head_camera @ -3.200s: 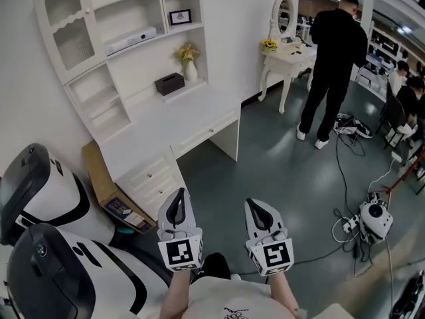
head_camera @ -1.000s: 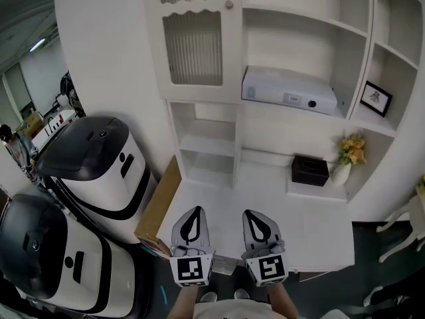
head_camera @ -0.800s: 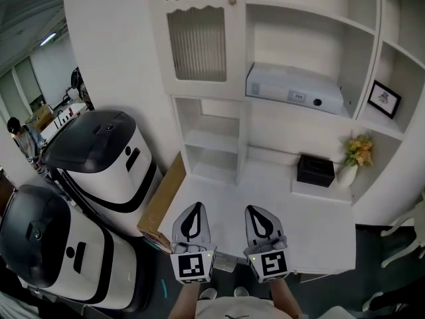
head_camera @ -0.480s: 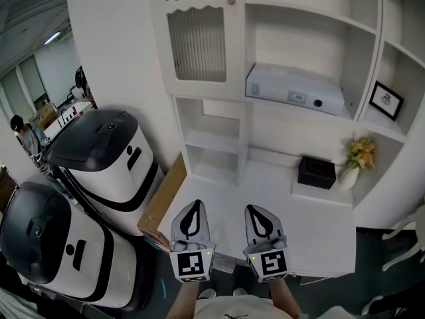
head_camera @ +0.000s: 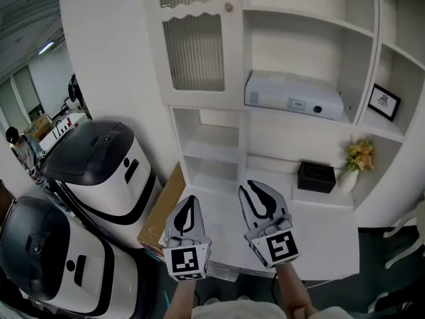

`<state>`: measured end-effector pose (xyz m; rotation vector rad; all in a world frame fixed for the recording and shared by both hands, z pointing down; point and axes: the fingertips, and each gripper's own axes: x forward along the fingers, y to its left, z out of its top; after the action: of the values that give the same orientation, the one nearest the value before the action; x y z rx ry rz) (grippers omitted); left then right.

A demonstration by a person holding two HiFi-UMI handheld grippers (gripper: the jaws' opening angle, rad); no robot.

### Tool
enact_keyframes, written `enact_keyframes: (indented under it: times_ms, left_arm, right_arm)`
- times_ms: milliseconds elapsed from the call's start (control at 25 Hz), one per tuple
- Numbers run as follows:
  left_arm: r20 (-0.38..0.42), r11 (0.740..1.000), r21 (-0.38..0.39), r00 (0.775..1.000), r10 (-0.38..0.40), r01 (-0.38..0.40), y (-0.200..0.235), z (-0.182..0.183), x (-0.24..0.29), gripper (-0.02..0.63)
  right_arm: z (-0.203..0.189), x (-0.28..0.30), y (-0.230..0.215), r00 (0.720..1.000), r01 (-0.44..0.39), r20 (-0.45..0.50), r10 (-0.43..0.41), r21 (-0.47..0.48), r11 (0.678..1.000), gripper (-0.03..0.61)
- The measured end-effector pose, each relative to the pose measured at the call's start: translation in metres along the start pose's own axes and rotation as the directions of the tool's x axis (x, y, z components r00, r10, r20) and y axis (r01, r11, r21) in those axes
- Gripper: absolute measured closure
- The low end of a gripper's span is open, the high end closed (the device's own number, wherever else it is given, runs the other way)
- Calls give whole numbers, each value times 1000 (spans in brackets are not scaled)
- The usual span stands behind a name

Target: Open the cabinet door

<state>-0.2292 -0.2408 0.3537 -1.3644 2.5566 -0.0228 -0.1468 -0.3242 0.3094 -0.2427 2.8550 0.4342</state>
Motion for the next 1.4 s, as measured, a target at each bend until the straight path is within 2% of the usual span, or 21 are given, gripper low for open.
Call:
enact_keyframes:
  times_ms: [40,160,440,640,720,880,1160,1400]
  left_arm:
    - [5,1000,0,1000,-3,3,4,3,5,606]
    - [37,1000,-16,999,-19,20,9,18,22,606]
    - [92,999,3,994,-53,53,18,55,49,606]
    - [127,999,37,991,-44,40,30,75,72,606]
    - [128,998,59,991,-38,31,32,77,77,606]
    - [128,995,94,991,-46,34,34,80,86,606]
    - [121,998,69,992,-22,14,50,75,94,606]
    - [136,998,55,990,-26,19,53,85,100,606]
  right_arm:
    - [12,11,-5,1000,-8,20,8,-14,1000,492]
    - [58,43,-28,995,11,101,-5,-66,998,461]
    - [178,125,-89,965,136,248,-86,-192,972,433]
    - [238,199,-135,954,220,252,-164,-213,952,420]
    - [246,224,-152,953,252,219,-207,-205,946,422]
    - [253,258,-183,947,315,156,-281,-274,909,423]
    - [248,288,-205,948,315,73,-310,-356,880,430]
    - [247,300,-206,948,312,49,-316,-353,882,439]
